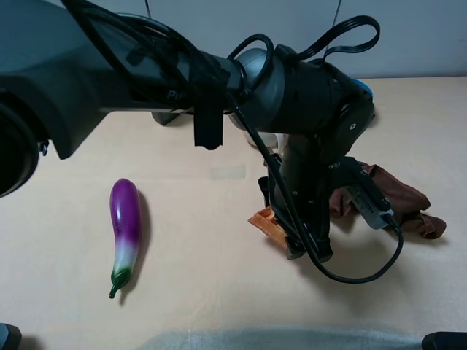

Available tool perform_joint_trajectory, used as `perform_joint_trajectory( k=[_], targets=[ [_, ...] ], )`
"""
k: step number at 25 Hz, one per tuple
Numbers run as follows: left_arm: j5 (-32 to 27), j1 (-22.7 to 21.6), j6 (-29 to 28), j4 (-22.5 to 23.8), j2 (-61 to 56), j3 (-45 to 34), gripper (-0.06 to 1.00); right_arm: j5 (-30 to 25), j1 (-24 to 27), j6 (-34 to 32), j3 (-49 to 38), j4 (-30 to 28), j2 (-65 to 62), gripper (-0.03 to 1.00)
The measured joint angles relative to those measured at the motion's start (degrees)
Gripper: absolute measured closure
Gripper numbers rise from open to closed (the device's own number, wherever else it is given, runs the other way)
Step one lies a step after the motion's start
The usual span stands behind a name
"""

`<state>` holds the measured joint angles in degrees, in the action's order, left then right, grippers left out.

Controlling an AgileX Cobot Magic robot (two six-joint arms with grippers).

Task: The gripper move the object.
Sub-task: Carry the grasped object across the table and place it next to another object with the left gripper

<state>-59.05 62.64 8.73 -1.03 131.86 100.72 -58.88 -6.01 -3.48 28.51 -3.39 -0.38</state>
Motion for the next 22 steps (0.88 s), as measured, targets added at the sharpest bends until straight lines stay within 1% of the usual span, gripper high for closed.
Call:
perform_joint_trajectory(
  k=[9, 22],
  targets=[
    [-7.29, 0.00, -0.12, 0.31, 0.00, 6.15, 0.22, 0.00, 0.00, 0.00, 0.00, 0.00, 0.00, 0.28],
    [-7.34, 0.00, -0.82, 0.35, -0.53, 10.62, 0.22, 0.00, 0.00, 0.00, 0.00, 0.00, 0.00, 0.28]
  ],
)
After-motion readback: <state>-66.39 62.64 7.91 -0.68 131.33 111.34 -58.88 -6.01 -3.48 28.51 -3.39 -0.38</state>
